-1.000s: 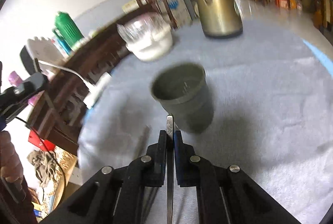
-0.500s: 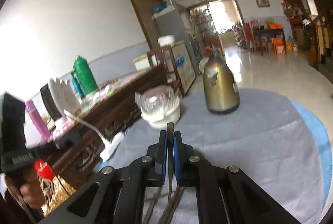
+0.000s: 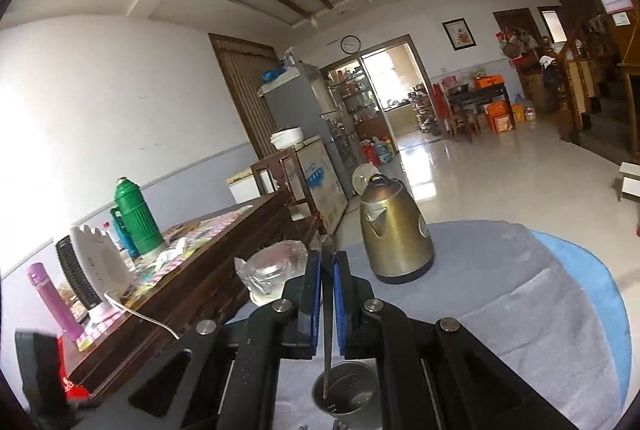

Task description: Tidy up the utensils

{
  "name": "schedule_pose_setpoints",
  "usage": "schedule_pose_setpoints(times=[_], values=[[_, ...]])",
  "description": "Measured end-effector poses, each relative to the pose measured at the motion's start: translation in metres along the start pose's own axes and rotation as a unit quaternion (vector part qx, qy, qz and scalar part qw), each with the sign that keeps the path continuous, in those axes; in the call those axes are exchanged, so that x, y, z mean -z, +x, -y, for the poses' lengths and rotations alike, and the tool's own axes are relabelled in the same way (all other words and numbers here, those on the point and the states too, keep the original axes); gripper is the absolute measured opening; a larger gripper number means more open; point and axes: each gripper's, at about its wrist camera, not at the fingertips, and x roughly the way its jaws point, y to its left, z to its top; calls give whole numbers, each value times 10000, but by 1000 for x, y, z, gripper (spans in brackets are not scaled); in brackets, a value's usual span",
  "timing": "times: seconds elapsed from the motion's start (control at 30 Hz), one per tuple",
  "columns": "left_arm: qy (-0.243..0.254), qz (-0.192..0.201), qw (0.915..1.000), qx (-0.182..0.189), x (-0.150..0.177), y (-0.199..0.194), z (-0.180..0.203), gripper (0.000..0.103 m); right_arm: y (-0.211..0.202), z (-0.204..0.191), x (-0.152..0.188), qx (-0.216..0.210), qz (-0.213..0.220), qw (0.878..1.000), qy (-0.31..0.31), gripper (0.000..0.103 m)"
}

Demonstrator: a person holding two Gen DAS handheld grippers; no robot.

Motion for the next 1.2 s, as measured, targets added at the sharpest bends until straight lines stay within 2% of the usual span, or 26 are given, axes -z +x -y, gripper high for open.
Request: schedule_pose_setpoints(times=[0.1, 0.23, 0.3, 0.47, 0.6, 0.67, 0.73, 0.77, 0.8, 0.9, 1.07, 1.2], values=[[-367, -248, 9990, -66, 36, 6, -14, 8, 6, 0, 9, 283, 55, 9993, -249, 7], [-792, -720, 9938, -296, 86, 19, -35, 8, 23, 2, 25, 358, -233, 9983, -395, 7], [-1130, -969, 9887, -188, 109, 20, -44, 8, 30, 6, 32, 348, -437, 9978, -344, 7], [-1717, -1359, 9757, 81, 150, 26, -43, 8, 32, 15, 46, 347, -623, 9973, -184, 8], [-1498, -1517, 9770, -59, 163, 33, -30, 8, 23, 18, 53, 235, -760, 9968, -73, 9], [-1583, -1669, 9731, 82, 168, 36, -26, 8, 14, 11, 56, 203, -711, 9968, -292, 15], [-1738, -1717, 9695, 170, 172, 39, -28, 8, -1, 4, 59, 176, -549, 9965, -608, 39], [-1880, -1703, 9670, 224, 175, 41, -32, 8, -7, 2, 60, 160, -466, 9965, -677, 46], [-2014, -1684, 9646, 239, 177, 43, -36, 8, -14, 2, 62, 138, -353, 9968, -700, 61], [-2500, -1548, 9554, 283, 176, 51, -48, 8, -29, 2, 65, 114, -185, 9975, -678, 62], [-3091, -1399, 9405, 186, 167, 65, -68, 9, -37, 9, 72, 112, -247, 9980, -575, 62], [-3406, -1214, 9323, 94, 156, 73, -87, 9, -41, 19, 84, 194, -350, 9981, -461, 62]])
